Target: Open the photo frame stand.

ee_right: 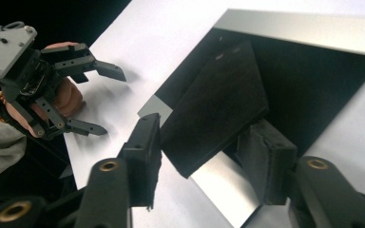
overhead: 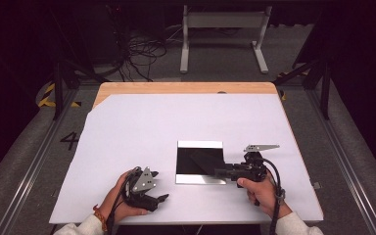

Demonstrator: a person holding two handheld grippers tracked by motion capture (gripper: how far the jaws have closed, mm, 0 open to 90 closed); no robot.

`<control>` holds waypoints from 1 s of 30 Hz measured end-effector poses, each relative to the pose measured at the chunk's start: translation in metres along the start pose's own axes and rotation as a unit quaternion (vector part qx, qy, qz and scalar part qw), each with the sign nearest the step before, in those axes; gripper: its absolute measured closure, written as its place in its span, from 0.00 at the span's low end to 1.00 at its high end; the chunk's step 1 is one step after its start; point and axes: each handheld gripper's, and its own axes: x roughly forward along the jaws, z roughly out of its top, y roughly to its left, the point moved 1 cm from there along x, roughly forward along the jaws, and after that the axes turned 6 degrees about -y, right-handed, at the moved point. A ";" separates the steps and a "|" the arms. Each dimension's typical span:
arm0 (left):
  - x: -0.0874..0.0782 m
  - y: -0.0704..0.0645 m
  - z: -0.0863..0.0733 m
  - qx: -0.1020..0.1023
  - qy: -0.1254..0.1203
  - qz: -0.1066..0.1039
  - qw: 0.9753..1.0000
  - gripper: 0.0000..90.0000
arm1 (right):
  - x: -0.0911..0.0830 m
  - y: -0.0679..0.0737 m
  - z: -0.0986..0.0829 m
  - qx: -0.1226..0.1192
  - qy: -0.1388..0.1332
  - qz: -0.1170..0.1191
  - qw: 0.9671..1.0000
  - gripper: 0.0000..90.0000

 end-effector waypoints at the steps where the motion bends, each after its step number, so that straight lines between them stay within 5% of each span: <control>1: 0.001 0.000 0.001 0.000 0.001 -0.002 1.000 0.22 | 0.000 0.000 0.000 0.009 -0.001 -0.001 1.000 0.60; 6: 0.006 -0.002 0.004 0.010 0.005 -0.009 1.000 0.22 | 0.001 -0.003 -0.003 0.037 0.000 -0.006 0.999 0.54; 7: 0.007 -0.002 0.004 0.012 0.005 -0.009 1.000 0.22 | 0.001 -0.004 -0.003 0.043 -0.011 0.009 0.999 0.52; 10: 0.008 -0.002 0.005 0.009 0.005 -0.011 1.000 0.22 | 0.004 -0.004 -0.002 0.034 -0.014 0.007 0.999 0.53; 15: 0.008 -0.002 0.006 0.009 0.005 -0.011 1.000 0.22 | 0.008 -0.009 -0.001 0.059 -0.025 -0.006 0.998 0.56; 30: 0.012 0.009 0.011 -0.015 -0.010 -0.019 1.000 0.22 | 0.027 -0.012 0.001 0.063 -0.029 -0.006 0.998 0.61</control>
